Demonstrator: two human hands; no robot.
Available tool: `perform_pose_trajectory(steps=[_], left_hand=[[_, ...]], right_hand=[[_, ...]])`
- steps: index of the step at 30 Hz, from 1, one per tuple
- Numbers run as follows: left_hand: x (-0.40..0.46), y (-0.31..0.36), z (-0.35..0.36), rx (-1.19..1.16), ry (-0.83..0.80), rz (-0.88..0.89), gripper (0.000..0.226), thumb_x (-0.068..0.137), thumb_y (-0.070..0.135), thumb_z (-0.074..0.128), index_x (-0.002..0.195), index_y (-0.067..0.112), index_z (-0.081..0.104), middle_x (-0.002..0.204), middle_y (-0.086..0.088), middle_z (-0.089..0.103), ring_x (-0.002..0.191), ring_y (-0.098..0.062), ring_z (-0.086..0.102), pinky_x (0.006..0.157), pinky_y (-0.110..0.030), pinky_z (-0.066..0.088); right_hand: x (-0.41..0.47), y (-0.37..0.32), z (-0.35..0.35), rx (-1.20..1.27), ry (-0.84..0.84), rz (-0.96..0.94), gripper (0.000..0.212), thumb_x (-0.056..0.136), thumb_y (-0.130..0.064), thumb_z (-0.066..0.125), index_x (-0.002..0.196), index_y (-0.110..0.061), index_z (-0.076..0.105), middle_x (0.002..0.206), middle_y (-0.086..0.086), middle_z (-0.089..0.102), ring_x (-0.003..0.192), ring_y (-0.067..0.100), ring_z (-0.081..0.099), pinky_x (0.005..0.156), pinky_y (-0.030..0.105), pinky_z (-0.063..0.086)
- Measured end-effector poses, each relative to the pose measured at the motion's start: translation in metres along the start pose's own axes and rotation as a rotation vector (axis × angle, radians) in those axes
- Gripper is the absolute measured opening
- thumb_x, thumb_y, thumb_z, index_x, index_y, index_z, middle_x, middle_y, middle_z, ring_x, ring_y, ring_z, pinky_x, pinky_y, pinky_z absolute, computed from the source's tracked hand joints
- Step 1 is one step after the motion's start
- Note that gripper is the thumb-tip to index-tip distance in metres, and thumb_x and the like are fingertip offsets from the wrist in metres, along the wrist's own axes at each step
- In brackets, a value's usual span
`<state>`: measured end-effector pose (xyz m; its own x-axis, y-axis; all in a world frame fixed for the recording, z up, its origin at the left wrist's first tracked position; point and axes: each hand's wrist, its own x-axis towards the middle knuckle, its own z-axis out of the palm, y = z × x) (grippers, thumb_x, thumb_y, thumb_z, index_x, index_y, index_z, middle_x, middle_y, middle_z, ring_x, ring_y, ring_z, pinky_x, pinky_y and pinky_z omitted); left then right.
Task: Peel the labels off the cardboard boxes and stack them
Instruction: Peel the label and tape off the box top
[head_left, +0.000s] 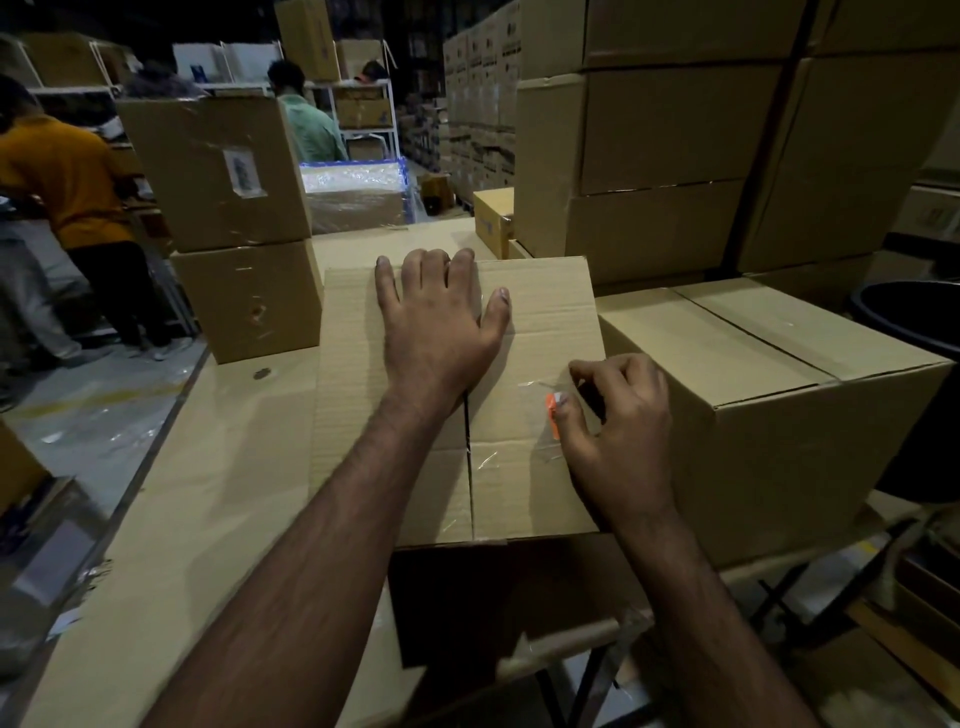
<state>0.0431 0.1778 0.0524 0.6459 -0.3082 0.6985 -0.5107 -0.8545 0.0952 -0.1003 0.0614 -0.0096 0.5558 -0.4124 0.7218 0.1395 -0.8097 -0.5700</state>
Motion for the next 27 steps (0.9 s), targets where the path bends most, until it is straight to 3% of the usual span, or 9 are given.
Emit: perform_pose_trajectory(steps=[6, 14, 20, 24, 27], left_hand=[[0.001, 0.0, 0.001, -0.002, 0.003, -0.001, 0.064, 0.095, 0.057, 0.028, 0.143, 0.017, 0.043, 0.14, -0.009, 0.048, 0.138, -0.028, 0.036, 0.121, -0.057, 0.008], [0.004, -0.001, 0.003, -0.011, -0.003, -0.012, 0.064, 0.095, 0.057, 0.028, 0.143, 0.019, 0.044, 0.139, -0.008, 0.048, 0.137, -0.027, 0.036, 0.121, -0.056, 0.007], [0.005, 0.0, 0.005, -0.006, 0.001, -0.013, 0.063, 0.095, 0.057, 0.029, 0.142, 0.019, 0.045, 0.138, -0.008, 0.049, 0.136, -0.027, 0.037, 0.121, -0.056, 0.008], [0.004, -0.001, 0.004, -0.015, 0.0, -0.013, 0.062, 0.095, 0.056, 0.03, 0.143, 0.019, 0.045, 0.139, -0.008, 0.048, 0.137, -0.027, 0.036, 0.121, -0.056, 0.008], [0.004, -0.002, 0.005, -0.01, 0.001, -0.007, 0.062, 0.096, 0.056, 0.03, 0.143, 0.019, 0.044, 0.14, -0.008, 0.048, 0.137, -0.027, 0.036, 0.121, -0.056, 0.009]], right_hand=[[-0.001, -0.001, -0.002, -0.043, 0.004, -0.051, 0.004, 0.087, -0.017, 0.07, 0.091, -0.015, 0.07, 0.096, -0.002, 0.056, 0.095, 0.015, 0.043, 0.072, 0.039, 0.049], [-0.012, -0.003, -0.004, -0.114, 0.023, -0.128, 0.009, 0.084, -0.009, 0.073, 0.091, -0.015, 0.071, 0.098, 0.001, 0.062, 0.097, 0.022, 0.047, 0.078, 0.034, 0.041], [-0.012, -0.001, -0.005, -0.079, 0.006, -0.14, 0.007, 0.083, -0.014, 0.071, 0.09, -0.015, 0.071, 0.098, 0.0, 0.061, 0.099, 0.019, 0.045, 0.078, 0.034, 0.042], [-0.012, -0.002, -0.006, -0.019, -0.023, -0.12, 0.013, 0.085, -0.019, 0.067, 0.098, -0.018, 0.063, 0.098, -0.009, 0.055, 0.1, 0.017, 0.043, 0.074, 0.036, 0.048], [-0.011, -0.003, -0.005, 0.057, -0.012, -0.041, 0.031, 0.087, -0.016, 0.07, 0.115, -0.02, 0.055, 0.095, -0.015, 0.047, 0.099, 0.015, 0.044, 0.074, 0.031, 0.049]])
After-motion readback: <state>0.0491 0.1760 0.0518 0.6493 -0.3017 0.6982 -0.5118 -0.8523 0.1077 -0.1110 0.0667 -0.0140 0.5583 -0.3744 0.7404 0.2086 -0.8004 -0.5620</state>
